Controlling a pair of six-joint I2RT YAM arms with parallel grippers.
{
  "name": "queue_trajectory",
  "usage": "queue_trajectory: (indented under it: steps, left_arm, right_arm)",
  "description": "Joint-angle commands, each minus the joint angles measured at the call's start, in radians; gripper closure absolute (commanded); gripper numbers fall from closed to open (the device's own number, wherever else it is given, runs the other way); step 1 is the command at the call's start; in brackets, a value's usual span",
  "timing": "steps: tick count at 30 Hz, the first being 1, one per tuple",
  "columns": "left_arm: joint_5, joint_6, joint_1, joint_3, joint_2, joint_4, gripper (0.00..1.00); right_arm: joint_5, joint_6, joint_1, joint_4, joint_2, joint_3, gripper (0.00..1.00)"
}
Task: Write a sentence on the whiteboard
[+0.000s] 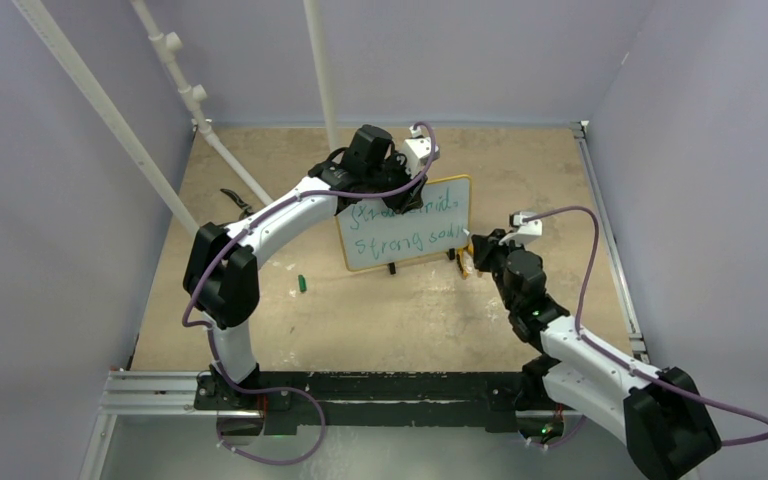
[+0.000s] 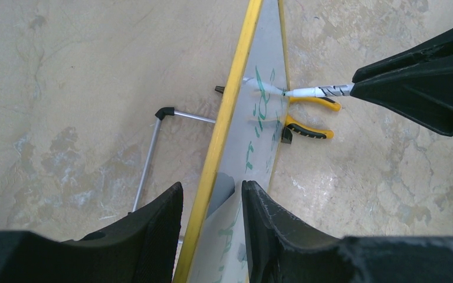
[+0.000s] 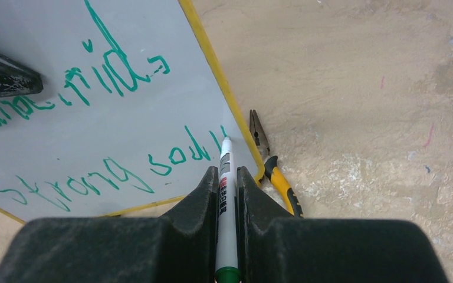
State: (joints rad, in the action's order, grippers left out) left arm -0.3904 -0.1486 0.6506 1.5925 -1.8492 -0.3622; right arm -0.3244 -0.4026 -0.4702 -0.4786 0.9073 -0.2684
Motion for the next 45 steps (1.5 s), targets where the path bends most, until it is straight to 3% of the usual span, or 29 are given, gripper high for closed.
queue_trajectory:
  steps: [1, 27, 38, 45]
  left_arm:
    - [0.001, 0.029, 0.005, -0.035, -0.003, -0.095, 1.0]
    - [0.008, 0.031, 0.004, -0.037, -0.006, -0.092, 1.0]
    - [0.009, 0.039, 0.003, -0.034, 0.001, -0.088, 1.0]
    - [0.015, 0.045, 0.003, -0.033, 0.005, -0.085, 1.0]
  right_arm:
    - [0.003, 0.001, 0.0, -0.003, 0.022, -0.039, 1.0]
    - [-0.008, -0.041, 0.0, 0.058, 0.036, -0.058, 1.0]
    - [0.006, -0.083, -0.001, 0.166, -0.13, -0.031, 1.0]
    - [-0.015, -0.105, -0.001, 0.18, -0.038, -0.059, 1.0]
